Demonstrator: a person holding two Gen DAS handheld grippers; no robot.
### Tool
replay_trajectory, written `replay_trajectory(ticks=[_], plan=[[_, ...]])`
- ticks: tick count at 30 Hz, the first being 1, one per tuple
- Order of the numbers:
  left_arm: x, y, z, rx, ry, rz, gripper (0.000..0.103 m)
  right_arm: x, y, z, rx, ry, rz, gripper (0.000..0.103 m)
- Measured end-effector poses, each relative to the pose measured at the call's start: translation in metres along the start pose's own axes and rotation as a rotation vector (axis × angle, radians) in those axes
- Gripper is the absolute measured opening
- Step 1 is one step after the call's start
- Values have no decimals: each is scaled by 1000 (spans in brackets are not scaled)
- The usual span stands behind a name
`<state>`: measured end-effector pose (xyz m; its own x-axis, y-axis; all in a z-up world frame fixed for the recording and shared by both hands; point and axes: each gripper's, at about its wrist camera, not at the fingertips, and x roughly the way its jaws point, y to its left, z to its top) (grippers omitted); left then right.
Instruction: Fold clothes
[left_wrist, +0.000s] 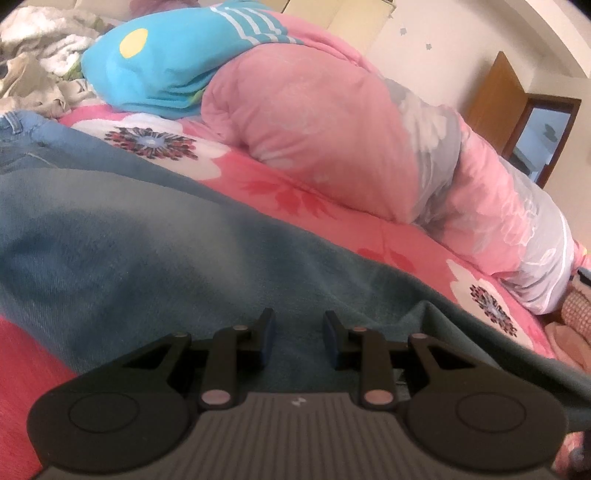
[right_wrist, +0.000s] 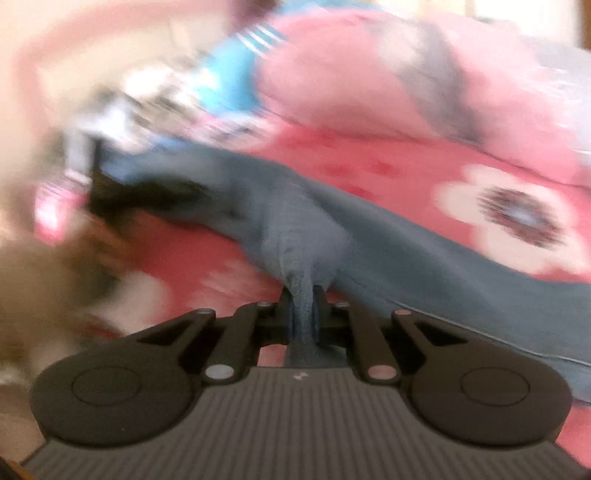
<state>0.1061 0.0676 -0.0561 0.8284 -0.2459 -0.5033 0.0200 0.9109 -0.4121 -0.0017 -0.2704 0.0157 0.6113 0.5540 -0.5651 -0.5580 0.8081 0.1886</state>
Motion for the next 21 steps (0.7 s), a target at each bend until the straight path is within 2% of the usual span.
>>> replay_trajectory(ticks=[4, 7, 9, 11, 13, 14, 16, 19, 21], plan=[[0, 5, -1, -20, -4, -17, 30, 2, 24, 10, -22, -82, 251, 8], [0, 7, -1, -30, -7, -26, 30, 21, 43, 11, -48, -74, 376, 9], [0, 8, -1, -36, -9, -31, 30, 38, 53, 7, -48, -44, 426, 11], [-1, 9, -2, -41, -11, -37, 30, 58, 60, 2, -27, 4, 465, 19], [-1, 10, -2, -45, -12, -42, 30, 75, 67, -4, -19, 81, 479, 29], [-1, 10, -2, -46, -12, -43, 30, 80, 71, -6, -35, 128, 466, 37], [-1, 10, -2, -46, -12, -43, 30, 77, 78, -9, -86, 163, 419, 53], [-1, 10, -2, -48, -12, -41, 30, 55, 79, -8, -134, 123, 393, 63], [-1, 10, -2, -48, -13, -41, 30, 38, 74, -5, -124, 92, 401, 66]])
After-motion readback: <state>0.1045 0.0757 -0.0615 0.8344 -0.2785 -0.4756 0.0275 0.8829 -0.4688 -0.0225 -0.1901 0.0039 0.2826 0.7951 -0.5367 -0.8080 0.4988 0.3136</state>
